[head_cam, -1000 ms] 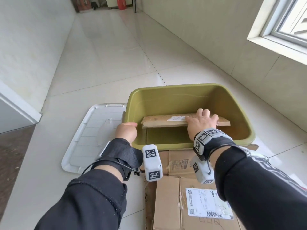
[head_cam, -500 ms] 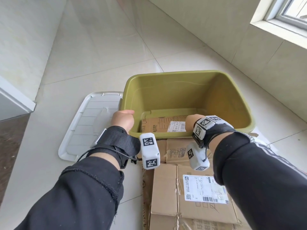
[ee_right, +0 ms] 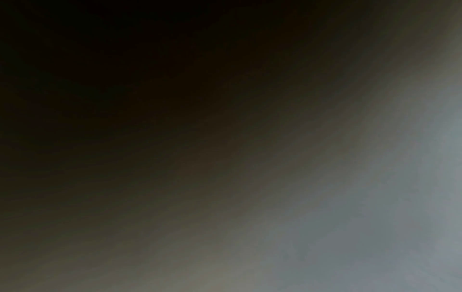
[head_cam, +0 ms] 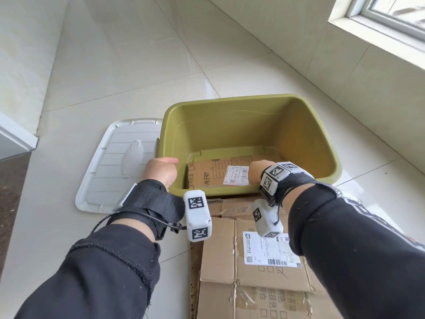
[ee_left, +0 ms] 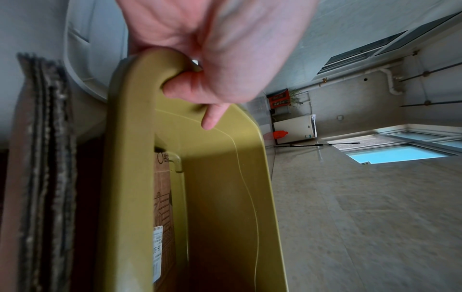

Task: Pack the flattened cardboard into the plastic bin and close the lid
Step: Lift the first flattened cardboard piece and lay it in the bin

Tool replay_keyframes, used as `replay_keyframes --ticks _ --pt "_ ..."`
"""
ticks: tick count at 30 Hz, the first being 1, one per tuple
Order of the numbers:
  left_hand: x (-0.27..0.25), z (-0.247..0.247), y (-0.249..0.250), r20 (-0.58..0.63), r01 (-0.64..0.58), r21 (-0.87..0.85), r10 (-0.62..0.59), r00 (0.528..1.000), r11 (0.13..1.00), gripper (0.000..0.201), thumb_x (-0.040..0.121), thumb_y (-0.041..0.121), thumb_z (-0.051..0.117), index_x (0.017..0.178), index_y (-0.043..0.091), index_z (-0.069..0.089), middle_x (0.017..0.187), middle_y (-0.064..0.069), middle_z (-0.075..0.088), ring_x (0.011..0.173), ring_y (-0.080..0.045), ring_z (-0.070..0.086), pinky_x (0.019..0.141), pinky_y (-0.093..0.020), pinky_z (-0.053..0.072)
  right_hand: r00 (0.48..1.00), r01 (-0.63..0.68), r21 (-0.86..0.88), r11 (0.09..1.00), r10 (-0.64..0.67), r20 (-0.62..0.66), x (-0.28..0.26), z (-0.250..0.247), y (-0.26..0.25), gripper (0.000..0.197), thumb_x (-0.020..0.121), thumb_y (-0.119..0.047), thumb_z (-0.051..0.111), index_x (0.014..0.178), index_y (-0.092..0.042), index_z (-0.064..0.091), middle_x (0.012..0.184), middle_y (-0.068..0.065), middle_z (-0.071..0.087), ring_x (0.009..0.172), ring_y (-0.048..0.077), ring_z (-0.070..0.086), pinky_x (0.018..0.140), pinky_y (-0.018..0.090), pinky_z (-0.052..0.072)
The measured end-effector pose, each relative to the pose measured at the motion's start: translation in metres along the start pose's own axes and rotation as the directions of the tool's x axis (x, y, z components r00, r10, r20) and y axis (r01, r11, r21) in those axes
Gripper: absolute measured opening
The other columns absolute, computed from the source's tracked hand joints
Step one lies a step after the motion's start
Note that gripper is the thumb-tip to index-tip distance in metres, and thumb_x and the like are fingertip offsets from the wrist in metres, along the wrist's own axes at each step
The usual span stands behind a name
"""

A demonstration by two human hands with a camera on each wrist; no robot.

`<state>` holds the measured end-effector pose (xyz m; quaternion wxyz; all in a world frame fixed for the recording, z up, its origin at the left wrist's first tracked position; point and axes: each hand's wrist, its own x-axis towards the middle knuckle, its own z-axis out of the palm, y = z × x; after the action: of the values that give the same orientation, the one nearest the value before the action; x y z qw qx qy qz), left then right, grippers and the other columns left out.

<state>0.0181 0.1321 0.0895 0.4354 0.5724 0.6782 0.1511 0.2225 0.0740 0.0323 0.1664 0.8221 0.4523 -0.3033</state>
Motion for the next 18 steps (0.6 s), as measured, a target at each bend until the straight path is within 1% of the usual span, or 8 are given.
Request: replay_keyframes --ticks 4,6,8,10,11,14,16,18 --pt "-0.014 0.0 -0.003 0.024 -0.003 0.033 0.002 1.0 0.999 0.066 0.083 -0.022 0.027 0.126 0.013 0.063 0.146 -0.009 0.048 0.133 -0.029 0.045 0.089 -0.027 0.039 0.994 -0.019 0.111 0.994 0.03 -0.101 -0.028 0.004 0.006 0.024 0.085 -0.007 0.044 0.061 -0.012 0.046 0.066 0.004 0.052 0.063 0.021 0.055 0.069 0.032 0.049" --pt "-0.019 -0.001 -0.005 0.034 -0.019 0.049 0.018 0.999 0.999 0.065 0.083 -0.021 0.028 0.127 0.013 0.063 0.146 -0.008 0.048 0.134 -0.028 0.044 0.09 -0.026 0.039 0.986 -0.022 0.161 0.987 0.048 -0.161 -0.042 0.003 0.009 0.025 0.084 -0.005 0.042 0.061 -0.011 0.046 0.065 0.005 0.052 0.061 0.022 0.054 0.067 0.032 0.049" --pt "-0.025 -0.001 -0.01 0.054 -0.033 0.06 0.03 0.998 0.998 0.063 0.084 -0.019 0.03 0.127 0.014 0.062 0.146 -0.008 0.049 0.13 -0.027 0.048 0.088 -0.026 0.039 0.974 -0.017 0.212 0.977 0.065 -0.219 -0.056 0.002 0.013 0.02 0.084 -0.004 0.042 0.066 -0.007 0.051 0.065 0.005 0.051 0.056 0.02 0.05 0.063 0.031 0.045" --pt "-0.03 -0.002 -0.012 0.059 -0.038 0.041 0.036 0.998 0.998 0.059 0.085 -0.017 0.034 0.125 0.016 0.063 0.143 -0.009 0.051 0.114 -0.025 0.057 0.081 -0.027 0.043 0.953 0.001 0.257 0.966 0.076 -0.292 -0.067 -0.002 0.018 0.016 0.084 -0.006 0.044 0.078 -0.007 0.059 0.069 0.006 0.054 0.056 0.021 0.05 0.062 0.031 0.043" --pt "-0.033 -0.003 -0.014 0.05 -0.039 0.032 0.037 0.998 0.999 0.058 0.084 -0.016 0.037 0.124 0.016 0.063 0.143 -0.008 0.052 0.109 -0.024 0.058 0.078 -0.027 0.043 0.941 0.016 0.279 0.96 0.08 -0.328 -0.073 -0.003 0.021 0.018 0.084 -0.007 0.044 0.084 -0.007 0.062 0.073 0.007 0.058 0.059 0.022 0.052 0.061 0.03 0.043" --pt "-0.038 -0.002 -0.018 -0.003 -0.048 -0.007 0.048 0.999 0.999 0.052 0.082 -0.011 0.045 0.123 0.014 0.065 0.139 -0.006 0.055 0.124 -0.025 0.052 0.085 -0.025 0.039 0.898 0.032 0.368 0.929 0.135 -0.419 -0.092 -0.005 0.032 0.023 0.086 -0.012 0.045 0.094 -0.008 0.066 0.088 0.011 0.064 0.07 0.03 0.056 0.062 0.03 0.041" --pt "-0.04 -0.002 -0.019 -0.058 -0.047 -0.059 0.044 0.997 0.997 0.044 0.083 -0.007 0.047 0.12 0.009 0.065 0.133 -0.009 0.059 0.122 -0.027 0.054 0.089 -0.027 0.042 0.871 0.034 0.428 0.903 0.183 -0.455 -0.105 -0.006 0.04 0.025 0.087 -0.013 0.044 0.099 -0.009 0.066 0.089 0.01 0.06 0.075 0.031 0.054 0.066 0.03 0.042" --pt "-0.044 0.0 -0.021 -0.126 -0.026 -0.115 0.012 0.992 0.993 0.038 0.083 -0.003 0.048 0.117 0.002 0.065 0.127 -0.015 0.061 0.116 -0.032 0.058 0.09 -0.031 0.047 0.838 0.035 0.48 0.876 0.237 -0.492 -0.119 -0.005 0.048 0.027 0.088 -0.014 0.041 0.102 -0.011 0.064 0.089 0.008 0.055 0.078 0.03 0.052 0.069 0.031 0.041"
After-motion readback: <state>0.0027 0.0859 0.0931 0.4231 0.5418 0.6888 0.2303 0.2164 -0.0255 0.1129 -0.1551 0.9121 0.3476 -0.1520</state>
